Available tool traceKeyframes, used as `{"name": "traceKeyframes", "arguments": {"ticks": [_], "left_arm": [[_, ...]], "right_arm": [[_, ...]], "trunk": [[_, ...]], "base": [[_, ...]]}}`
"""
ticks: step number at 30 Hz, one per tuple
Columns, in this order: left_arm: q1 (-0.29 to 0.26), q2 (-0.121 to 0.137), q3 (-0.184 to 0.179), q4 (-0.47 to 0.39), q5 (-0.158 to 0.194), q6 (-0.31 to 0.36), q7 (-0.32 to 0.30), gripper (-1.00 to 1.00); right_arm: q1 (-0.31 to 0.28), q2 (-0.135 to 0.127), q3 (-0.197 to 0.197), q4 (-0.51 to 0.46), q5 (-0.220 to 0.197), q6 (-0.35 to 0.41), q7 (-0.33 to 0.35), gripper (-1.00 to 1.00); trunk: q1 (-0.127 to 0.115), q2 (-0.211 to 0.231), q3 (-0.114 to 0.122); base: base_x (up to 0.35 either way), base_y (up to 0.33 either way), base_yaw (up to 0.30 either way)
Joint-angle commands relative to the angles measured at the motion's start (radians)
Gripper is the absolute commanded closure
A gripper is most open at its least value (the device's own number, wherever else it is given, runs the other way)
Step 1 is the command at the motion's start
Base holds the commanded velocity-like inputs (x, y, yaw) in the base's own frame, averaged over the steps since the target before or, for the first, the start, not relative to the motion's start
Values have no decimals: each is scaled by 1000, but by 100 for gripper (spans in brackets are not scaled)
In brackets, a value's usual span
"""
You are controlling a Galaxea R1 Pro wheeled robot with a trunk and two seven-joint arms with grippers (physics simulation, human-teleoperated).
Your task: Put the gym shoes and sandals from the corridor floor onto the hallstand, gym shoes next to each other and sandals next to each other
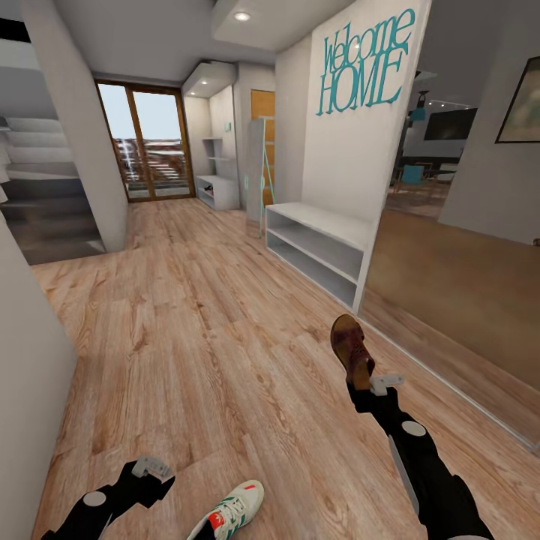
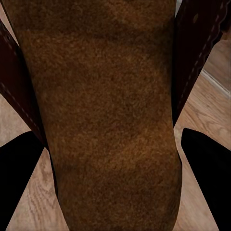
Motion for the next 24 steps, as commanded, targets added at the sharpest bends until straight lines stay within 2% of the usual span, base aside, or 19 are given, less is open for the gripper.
{"name": "traceKeyframes", "arguments": {"ticks": [1,7,10,16,24], "left_arm": [[-1,-1,7,-1,-10,-4,-7,-100],[-5,-16,0,-8,-11,15,-8,-100],[-19,-29,-30,-19,-12,59,-8,-100],[-31,-34,-99,-35,-12,123,-8,-100],[-33,-34,-121,-38,-11,137,-8,-100]], "right_arm": [[0,1,-3,-2,10,5,8,100],[0,1,-4,-3,10,6,8,100],[-1,1,-4,-3,10,7,8,100],[-1,1,-4,-3,10,7,7,100],[-1,1,-3,-4,9,7,8,100]], "trunk": [[0,0,-1],[4,-7,-5],[15,-28,-17],[38,-70,-44],[69,-126,-82]], "base": [[0,0,0],[0,0,0],[0,0,0],[0,0,0],[0,0,0]]}}
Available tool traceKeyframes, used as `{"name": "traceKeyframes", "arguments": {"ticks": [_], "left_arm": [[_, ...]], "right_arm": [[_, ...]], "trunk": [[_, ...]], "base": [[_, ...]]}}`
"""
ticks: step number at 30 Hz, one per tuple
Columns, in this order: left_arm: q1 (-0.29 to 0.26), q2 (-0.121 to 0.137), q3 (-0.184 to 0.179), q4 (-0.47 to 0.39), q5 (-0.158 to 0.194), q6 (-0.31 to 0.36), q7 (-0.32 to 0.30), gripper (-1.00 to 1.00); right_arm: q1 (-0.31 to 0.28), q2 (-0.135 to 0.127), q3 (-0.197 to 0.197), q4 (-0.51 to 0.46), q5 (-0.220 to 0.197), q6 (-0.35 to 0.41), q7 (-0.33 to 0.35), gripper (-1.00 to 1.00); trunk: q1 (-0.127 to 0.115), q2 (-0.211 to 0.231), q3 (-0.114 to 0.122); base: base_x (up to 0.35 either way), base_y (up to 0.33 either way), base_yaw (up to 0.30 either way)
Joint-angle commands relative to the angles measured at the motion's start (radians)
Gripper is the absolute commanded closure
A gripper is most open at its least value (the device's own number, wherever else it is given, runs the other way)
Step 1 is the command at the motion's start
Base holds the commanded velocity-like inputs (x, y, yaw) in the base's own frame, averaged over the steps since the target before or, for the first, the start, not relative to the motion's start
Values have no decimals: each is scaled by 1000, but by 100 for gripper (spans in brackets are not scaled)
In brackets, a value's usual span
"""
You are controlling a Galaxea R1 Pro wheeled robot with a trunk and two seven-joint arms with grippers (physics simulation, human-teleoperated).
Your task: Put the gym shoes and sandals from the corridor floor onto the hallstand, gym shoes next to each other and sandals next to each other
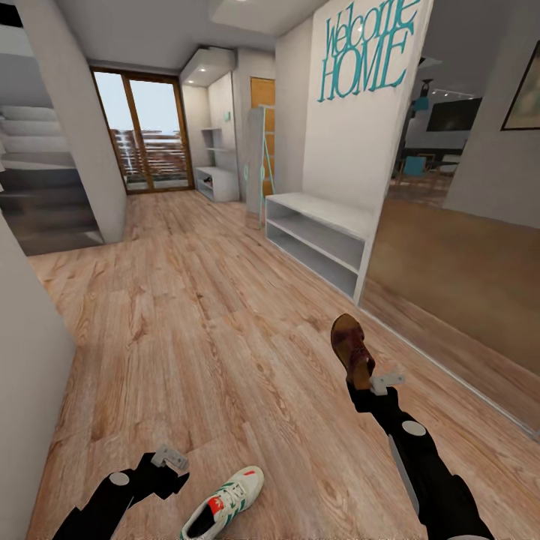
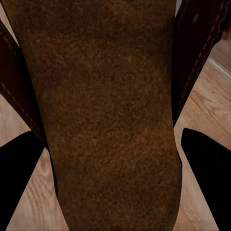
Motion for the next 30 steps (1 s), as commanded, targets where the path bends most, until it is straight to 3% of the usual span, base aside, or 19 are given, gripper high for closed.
{"name": "traceKeyframes", "arguments": {"ticks": [1,11,14,16,19,22,30], "left_arm": [[0,-1,4,-2,-5,5,-8,-100],[0,-2,-2,9,-12,1,-9,-100],[1,-3,-29,11,-24,2,-10,-100],[6,-3,-90,12,-32,4,-11,-100],[8,-3,-123,13,-34,5,-12,-100],[8,-3,-138,13,-34,5,-14,-100],[6,-5,-141,12,-31,8,-12,-100]], "right_arm": [[0,0,-2,-2,10,5,8,100],[0,0,-2,-2,10,5,8,100],[0,0,-2,-2,10,5,8,100],[0,0,-1,-2,10,5,8,100],[0,0,-1,-2,10,5,8,100],[0,0,-1,-2,9,5,8,100],[0,0,-1,-2,9,5,7,100]], "trunk": [[4,-8,-6],[42,-78,-53],[47,-85,-69],[48,-86,-80],[49,-86,-96],[50,-87,-112],[51,-87,-119]], "base": [[0,0,0],[0,0,0],[0,0,0],[0,0,0],[0,0,0],[0,0,0],[0,0,0]]}}
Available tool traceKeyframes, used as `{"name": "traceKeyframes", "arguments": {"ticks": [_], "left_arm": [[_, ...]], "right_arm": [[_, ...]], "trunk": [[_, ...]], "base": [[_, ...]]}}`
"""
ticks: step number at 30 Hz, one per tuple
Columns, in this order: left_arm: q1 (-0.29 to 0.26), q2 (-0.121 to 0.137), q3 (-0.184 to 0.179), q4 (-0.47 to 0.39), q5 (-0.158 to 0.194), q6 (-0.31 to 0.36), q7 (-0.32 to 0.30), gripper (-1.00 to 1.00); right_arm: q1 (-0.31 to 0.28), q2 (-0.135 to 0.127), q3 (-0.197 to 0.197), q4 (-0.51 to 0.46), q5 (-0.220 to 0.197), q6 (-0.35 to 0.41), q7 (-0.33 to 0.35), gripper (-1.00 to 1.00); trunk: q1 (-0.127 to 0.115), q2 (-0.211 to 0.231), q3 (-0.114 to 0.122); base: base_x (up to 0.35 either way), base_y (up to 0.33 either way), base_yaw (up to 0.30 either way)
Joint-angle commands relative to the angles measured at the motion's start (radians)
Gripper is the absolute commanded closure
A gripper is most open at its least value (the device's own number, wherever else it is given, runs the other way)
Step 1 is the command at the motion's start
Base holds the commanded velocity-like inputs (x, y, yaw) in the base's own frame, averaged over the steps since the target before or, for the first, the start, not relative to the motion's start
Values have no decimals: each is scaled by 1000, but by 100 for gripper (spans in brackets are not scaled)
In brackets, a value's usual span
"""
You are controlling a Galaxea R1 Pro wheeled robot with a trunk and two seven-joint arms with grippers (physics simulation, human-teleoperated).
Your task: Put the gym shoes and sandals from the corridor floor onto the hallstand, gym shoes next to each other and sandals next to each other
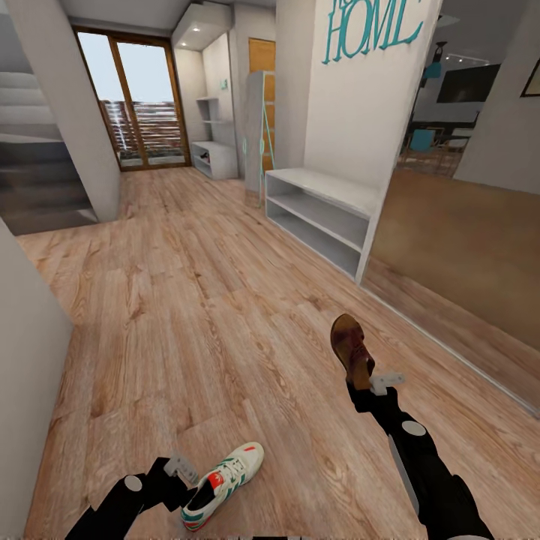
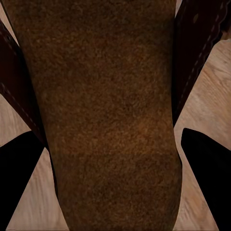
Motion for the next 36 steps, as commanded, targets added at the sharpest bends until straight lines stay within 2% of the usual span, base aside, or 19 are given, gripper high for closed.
{"name": "traceKeyframes", "arguments": {"ticks": [1,20,27,36], "left_arm": [[0,-1,4,-3,-3,6,-7,-100],[-8,-10,-1,-18,-7,4,0,-100],[-9,-35,-26,-56,-11,4,2,-100],[-9,-38,-40,-92,-10,4,2,-100]], "right_arm": [[0,0,-2,-2,10,5,8,100],[0,0,0,-2,10,5,7,100],[-1,1,-1,-2,11,6,7,100],[0,0,-2,-3,12,5,7,100]], "trunk": [[0,-1,-6],[9,-5,-107],[9,-5,-117],[9,-5,-119]], "base": [[0,0,0],[0,0,0],[0,0,0],[0,0,-40]]}}
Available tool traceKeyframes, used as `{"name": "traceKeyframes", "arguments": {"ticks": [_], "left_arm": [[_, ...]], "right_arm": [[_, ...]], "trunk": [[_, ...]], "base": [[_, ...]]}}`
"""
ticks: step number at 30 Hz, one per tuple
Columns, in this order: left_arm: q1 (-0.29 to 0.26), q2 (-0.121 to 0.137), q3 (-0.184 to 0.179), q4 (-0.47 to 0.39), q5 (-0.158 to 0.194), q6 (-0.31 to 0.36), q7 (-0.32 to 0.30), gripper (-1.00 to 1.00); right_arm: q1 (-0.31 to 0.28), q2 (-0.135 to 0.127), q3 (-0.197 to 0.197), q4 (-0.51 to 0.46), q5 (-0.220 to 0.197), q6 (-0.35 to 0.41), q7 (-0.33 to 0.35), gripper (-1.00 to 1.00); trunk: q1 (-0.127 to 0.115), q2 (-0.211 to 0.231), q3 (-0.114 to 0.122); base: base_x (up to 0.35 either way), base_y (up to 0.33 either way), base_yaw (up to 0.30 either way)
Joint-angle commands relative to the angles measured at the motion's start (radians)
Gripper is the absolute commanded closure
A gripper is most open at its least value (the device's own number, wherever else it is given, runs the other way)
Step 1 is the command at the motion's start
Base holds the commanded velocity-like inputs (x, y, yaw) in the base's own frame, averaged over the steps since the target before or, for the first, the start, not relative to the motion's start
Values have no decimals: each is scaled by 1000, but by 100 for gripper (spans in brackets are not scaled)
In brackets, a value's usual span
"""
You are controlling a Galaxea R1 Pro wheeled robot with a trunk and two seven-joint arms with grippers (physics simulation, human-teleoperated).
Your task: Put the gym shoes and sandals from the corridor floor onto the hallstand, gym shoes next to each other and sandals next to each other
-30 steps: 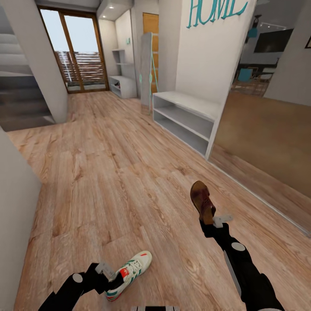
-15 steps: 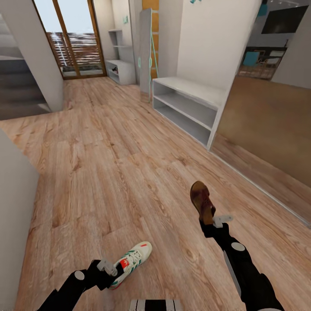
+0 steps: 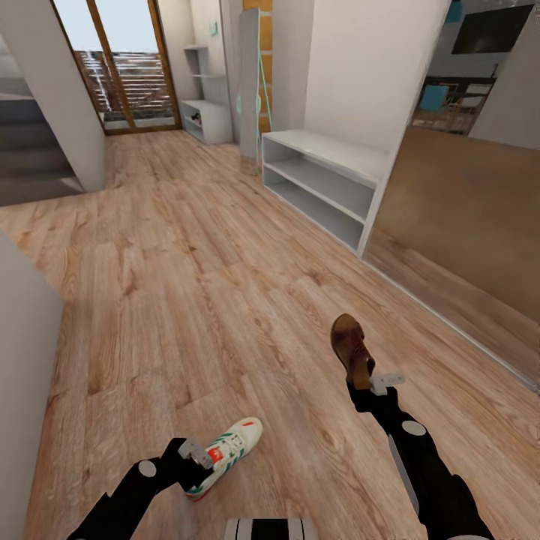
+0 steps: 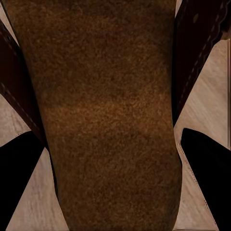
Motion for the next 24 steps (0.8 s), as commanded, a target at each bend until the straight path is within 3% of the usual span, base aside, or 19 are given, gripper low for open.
{"name": "traceKeyframes", "arguments": {"ticks": [1,7,24], "left_arm": [[0,3,-1,-3,-3,6,-5,-100],[2,7,-3,-1,-4,6,-5,-100],[5,3,-6,3,-4,6,-2,-100]], "right_arm": [[-1,1,-2,-2,11,5,8,100],[0,1,-2,-1,11,5,8,100],[-1,1,-1,-2,10,5,8,100]], "trunk": [[0,0,-1],[0,0,-1],[7,-4,-82]], "base": [[0,0,-131],[0,0,-44],[0,0,-2]]}}
